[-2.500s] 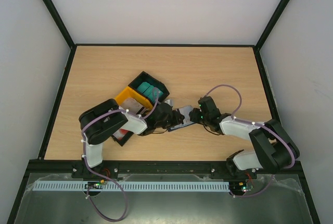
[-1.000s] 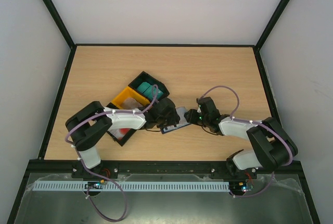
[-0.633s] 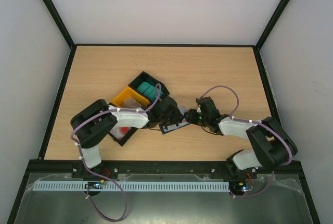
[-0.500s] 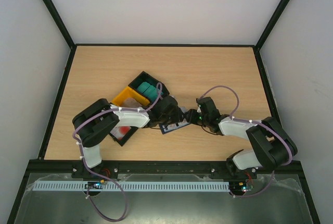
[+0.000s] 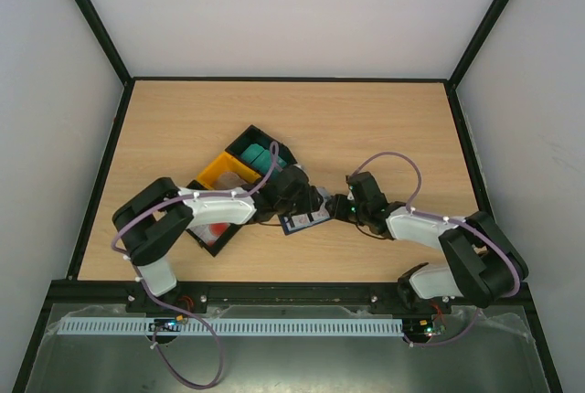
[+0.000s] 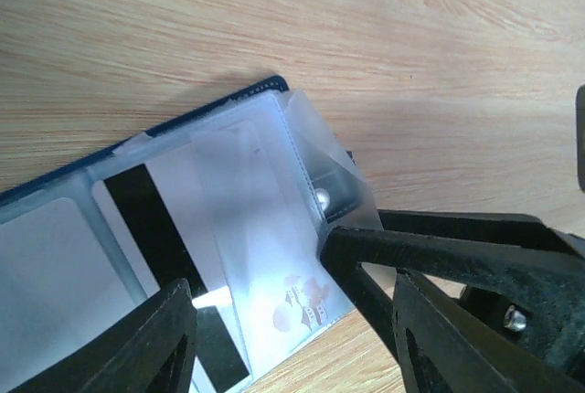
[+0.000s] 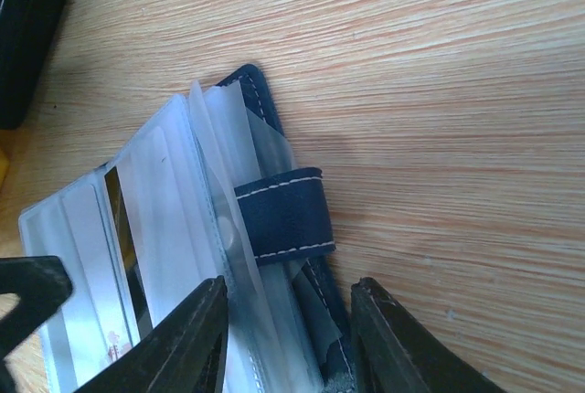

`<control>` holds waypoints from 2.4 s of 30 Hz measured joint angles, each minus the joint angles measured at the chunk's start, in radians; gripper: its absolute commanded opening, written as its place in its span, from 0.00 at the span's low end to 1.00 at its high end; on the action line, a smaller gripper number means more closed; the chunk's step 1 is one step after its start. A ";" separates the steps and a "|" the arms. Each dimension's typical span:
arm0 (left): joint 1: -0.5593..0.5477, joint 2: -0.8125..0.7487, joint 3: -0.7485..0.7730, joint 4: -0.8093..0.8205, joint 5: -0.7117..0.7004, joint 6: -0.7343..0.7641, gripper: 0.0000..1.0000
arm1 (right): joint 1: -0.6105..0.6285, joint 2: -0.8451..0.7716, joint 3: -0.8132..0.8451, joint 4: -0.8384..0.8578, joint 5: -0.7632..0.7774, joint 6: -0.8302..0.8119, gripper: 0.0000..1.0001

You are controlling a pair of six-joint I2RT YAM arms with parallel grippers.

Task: Put the credit cards into the card holder
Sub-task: Insert the credit card into the card holder, then move the storage box to the center of the board.

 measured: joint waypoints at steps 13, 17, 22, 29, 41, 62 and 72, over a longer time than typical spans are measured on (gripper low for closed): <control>0.000 0.036 0.000 -0.045 -0.010 -0.048 0.60 | 0.006 0.015 0.022 -0.026 0.023 -0.018 0.36; 0.000 0.058 0.019 -0.043 0.000 -0.059 0.59 | 0.006 0.033 0.033 -0.026 0.038 -0.026 0.28; 0.000 0.065 0.025 -0.040 0.003 -0.068 0.58 | 0.006 0.066 0.051 -0.026 0.046 -0.039 0.26; 0.003 0.074 0.025 -0.011 0.019 -0.051 0.55 | 0.006 0.079 0.063 -0.023 0.050 -0.052 0.28; 0.023 0.052 -0.021 0.063 0.069 0.038 0.58 | 0.006 0.006 0.065 -0.142 0.198 -0.015 0.39; 0.131 -0.205 -0.216 -0.209 -0.169 0.071 0.54 | 0.006 0.019 0.143 -0.240 0.287 -0.034 0.40; 0.228 -0.225 -0.240 -0.273 -0.257 0.069 0.54 | 0.005 0.053 0.164 -0.219 0.190 -0.035 0.33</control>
